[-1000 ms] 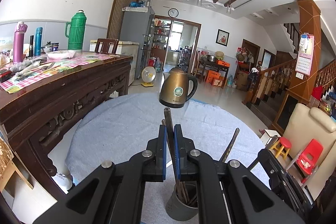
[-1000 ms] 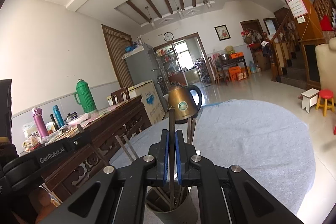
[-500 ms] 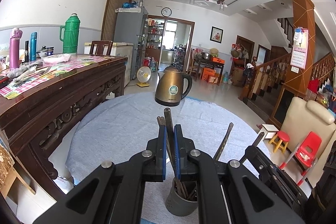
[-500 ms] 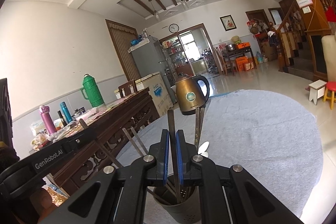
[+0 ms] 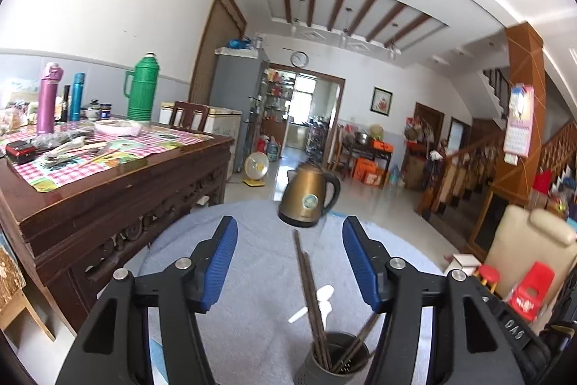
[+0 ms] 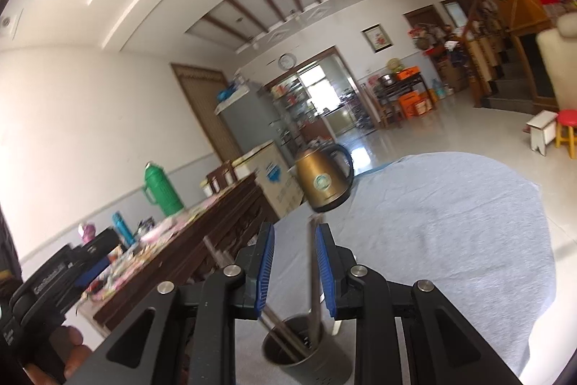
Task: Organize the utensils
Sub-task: 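Move both open grippers back toward the white spoons on the cloth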
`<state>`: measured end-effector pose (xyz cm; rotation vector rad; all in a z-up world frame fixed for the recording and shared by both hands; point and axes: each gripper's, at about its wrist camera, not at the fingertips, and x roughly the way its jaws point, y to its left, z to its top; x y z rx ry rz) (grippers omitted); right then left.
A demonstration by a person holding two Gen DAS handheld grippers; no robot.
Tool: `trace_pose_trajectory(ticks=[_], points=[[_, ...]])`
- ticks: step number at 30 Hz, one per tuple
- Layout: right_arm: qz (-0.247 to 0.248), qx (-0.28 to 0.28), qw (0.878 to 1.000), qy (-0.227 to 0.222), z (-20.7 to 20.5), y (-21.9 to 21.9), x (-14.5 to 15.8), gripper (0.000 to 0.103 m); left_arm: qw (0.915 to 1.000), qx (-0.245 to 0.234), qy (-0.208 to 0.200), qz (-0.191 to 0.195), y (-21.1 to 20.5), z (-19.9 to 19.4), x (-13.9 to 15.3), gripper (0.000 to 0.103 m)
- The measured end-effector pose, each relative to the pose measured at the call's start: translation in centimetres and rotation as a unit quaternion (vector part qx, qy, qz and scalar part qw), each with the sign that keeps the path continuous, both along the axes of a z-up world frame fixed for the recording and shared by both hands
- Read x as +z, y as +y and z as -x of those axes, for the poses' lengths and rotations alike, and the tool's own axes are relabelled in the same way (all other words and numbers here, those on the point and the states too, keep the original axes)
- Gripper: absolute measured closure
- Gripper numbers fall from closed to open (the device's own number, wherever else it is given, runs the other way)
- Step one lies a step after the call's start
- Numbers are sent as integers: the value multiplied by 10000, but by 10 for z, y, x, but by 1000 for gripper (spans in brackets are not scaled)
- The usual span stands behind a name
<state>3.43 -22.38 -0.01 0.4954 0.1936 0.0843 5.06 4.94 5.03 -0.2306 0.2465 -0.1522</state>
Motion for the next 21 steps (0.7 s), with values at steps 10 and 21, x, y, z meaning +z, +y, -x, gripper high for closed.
trace_pose_trajectory(ticks=[10,21], points=[[-741,-292,9930,875,-36,-60,-30,77,9952,601,771,79,49,-52,-33,36],[-941,1409,9365,3070,-185,-86,-126,75,9637,399,2581,-549,61,-139,-152,36]])
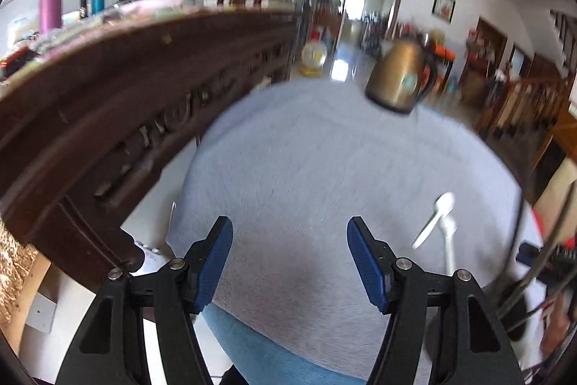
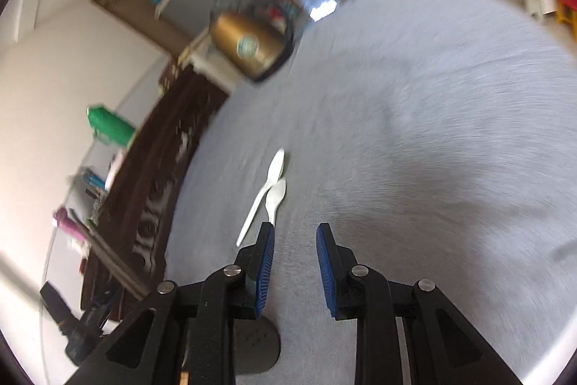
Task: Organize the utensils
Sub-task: 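Move both open grippers back toward the white spoons on the cloth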
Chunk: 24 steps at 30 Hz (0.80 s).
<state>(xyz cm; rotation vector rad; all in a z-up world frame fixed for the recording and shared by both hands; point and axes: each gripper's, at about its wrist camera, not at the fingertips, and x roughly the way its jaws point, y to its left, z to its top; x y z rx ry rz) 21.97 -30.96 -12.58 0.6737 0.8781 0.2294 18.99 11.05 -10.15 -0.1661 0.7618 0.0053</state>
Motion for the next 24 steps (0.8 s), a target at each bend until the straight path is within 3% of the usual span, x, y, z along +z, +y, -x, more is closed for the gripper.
trace_pose_trajectory(ticks=[5,10,14,16,17,20,22,24], points=[[43,831,9944,649,-74,31,-35,75,9993,-209,217,-238,-5,-25,-20,36],[445,1184,9872,969,-111,70,-56,75,9972,-443,248,-552,-7,-47,-21,36],[1100,1481,9799,756,-126,96,-46,57,9947,-620,204,-789,-9,-63,-19,36],[1652,1508,9728,610,-127,108,-42,61,9933,-737,204,-868,-14,-75,-20,36],[2056,1587,9643,509,-128,117,-41,72,9926,-795,195,-898,-17,-79,-22,36],[2745,1668,9466,262,-125,126,-41,74,9896,-1023,153,-996,-32,-93,-25,36],[2900,1578,9437,200,-123,122,-40,74,9873,-1220,135,-1008,-45,-104,-29,36],[2863,1350,9484,203,-122,104,-40,74,9847,-1434,125,-980,-61,-114,-33,36]])
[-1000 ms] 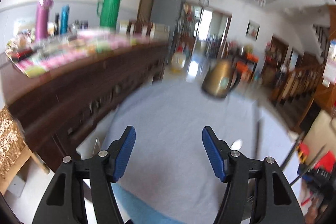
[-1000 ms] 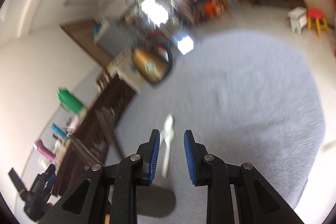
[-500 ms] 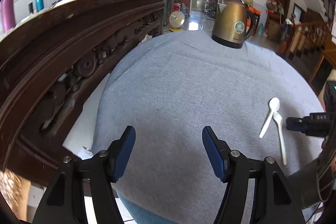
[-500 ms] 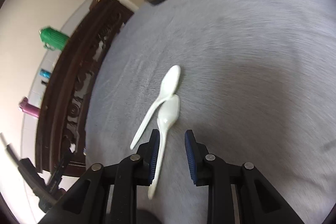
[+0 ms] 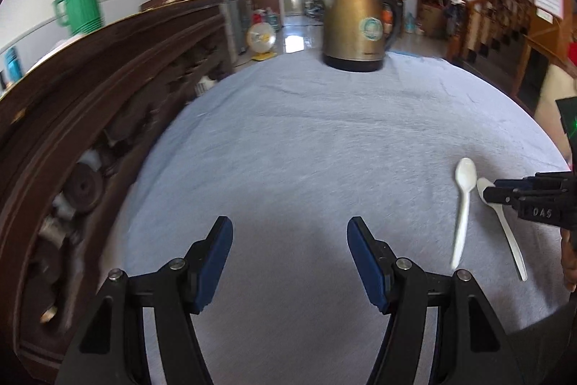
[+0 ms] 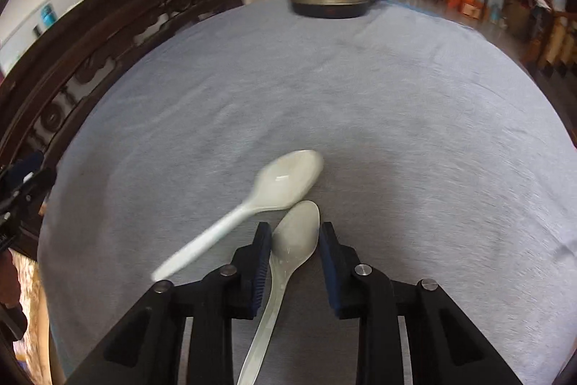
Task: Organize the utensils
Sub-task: 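Move both open grippers back toward the white spoons on the cloth, then close the right gripper on a white spoon while the left gripper grasps another spoon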
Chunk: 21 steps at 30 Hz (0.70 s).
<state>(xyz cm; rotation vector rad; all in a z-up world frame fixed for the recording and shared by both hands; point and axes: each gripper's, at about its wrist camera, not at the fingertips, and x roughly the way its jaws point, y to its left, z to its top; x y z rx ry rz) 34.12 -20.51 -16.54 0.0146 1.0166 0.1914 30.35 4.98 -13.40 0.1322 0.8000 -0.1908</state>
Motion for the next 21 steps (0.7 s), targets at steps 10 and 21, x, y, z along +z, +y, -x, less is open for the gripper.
trace_pose_trajectory(ticks=[10,21], points=[[-191,-942,9954,-23,-4,-80,5,72,9895,-1192,173,800,-79,-41,-14,36],[-588,-1126,9887,794,-38,-111,3,60,9587,-2723,543,609,-160,-53,-30,36]])
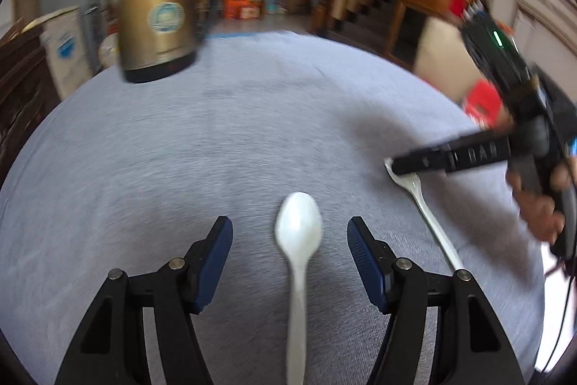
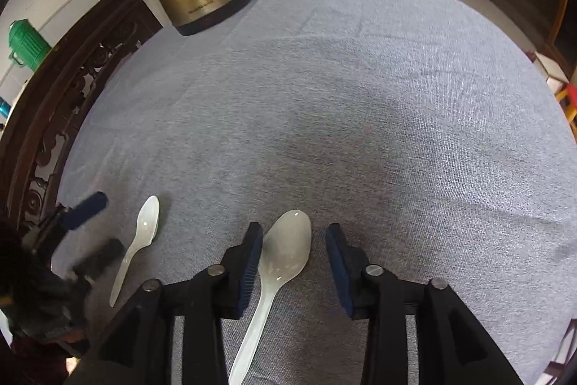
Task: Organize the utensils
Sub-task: 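Close the right gripper on a white spoon while the left gripper grasps another spoon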
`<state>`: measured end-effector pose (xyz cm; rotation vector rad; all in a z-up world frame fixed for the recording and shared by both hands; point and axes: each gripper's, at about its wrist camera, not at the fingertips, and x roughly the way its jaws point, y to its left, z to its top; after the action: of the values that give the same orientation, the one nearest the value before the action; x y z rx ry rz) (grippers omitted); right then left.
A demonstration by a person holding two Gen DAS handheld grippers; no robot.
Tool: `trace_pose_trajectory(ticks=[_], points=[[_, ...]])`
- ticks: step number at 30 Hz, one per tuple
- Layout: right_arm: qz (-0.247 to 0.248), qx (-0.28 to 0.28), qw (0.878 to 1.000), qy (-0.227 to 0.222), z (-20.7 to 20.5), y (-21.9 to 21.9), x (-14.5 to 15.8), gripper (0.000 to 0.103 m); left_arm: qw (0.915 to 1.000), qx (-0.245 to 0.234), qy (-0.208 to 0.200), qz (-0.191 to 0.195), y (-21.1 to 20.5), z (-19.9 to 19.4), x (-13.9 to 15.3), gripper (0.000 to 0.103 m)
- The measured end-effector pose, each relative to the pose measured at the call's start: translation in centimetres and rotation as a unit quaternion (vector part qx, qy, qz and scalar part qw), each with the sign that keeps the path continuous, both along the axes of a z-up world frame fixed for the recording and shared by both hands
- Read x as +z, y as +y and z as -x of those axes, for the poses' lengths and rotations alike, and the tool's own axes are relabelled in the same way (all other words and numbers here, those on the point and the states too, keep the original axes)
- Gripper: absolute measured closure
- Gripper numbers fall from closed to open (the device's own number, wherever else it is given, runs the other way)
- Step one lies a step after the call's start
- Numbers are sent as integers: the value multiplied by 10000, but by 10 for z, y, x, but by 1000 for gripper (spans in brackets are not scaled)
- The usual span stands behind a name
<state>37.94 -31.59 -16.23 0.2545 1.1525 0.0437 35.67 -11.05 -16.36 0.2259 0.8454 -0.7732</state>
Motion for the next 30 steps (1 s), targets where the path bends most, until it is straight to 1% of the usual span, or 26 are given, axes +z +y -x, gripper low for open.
trace_pose_trajectory(ticks=[2,5,6,7,8,9,10,11,14,16,20,21,22,23,24,26,28,30], points=[[86,46,9999,135,-3,5,-2,60,9997,-137,-25,-217,-10,-1,-5,36],[606,241,9970,419,-13,23,-2,60,9982,-192,76,-561,-23,-9,-17,37],[802,312,9950,510,-16,29,-3,59,9984,-196,-43,-533,-24,-9,-16,40],[962,362,9930,589,-18,35,-3,59,9984,-237,-25,-513,-26,-9,-16,46],[1095,393,9911,643,-20,40,-4,61,9985,-221,-31,-497,-27,-11,-16,52],[1193,420,9898,653,-21,44,-4,64,9985,-176,-19,-517,-29,-13,-16,55],[1222,457,9893,647,-22,47,-4,68,9985,-129,0,-530,-30,-16,-16,66],[1207,485,9894,640,-23,49,-4,70,9986,-80,36,-521,-30,-18,-15,71],[1163,450,9906,555,-22,52,-3,72,9986,131,187,-477,-25,-25,-14,72],[1098,415,9920,460,-19,50,-3,73,9979,365,173,-515,-18,-27,-13,72],[557,147,9983,89,4,33,2,73,9948,914,284,-333,14,-25,-10,72],[431,51,9990,-34,10,27,4,78,9932,1095,296,-278,24,-23,-8,72],[294,-57,9994,-160,16,22,5,93,9917,1231,306,-226,32,-20,-6,72],[106,-161,9994,-275,22,16,8,96,9896,1389,328,-153,43,-18,-4,72],[-56,-298,9988,-392,29,11,10,97,9870,1569,352,-61,55,-17,-2,72],[-178,-555,9962,-648,44,0,16,97,9797,1960,405,78,80,-11,2,72],[-227,-648,9955,-657,50,-5,15,97,9727,2267,458,183,101,-2,3,72],[-477,-876,9935,-558,58,-16,13,96,9684,2434,479,258,119,10,4,72]])
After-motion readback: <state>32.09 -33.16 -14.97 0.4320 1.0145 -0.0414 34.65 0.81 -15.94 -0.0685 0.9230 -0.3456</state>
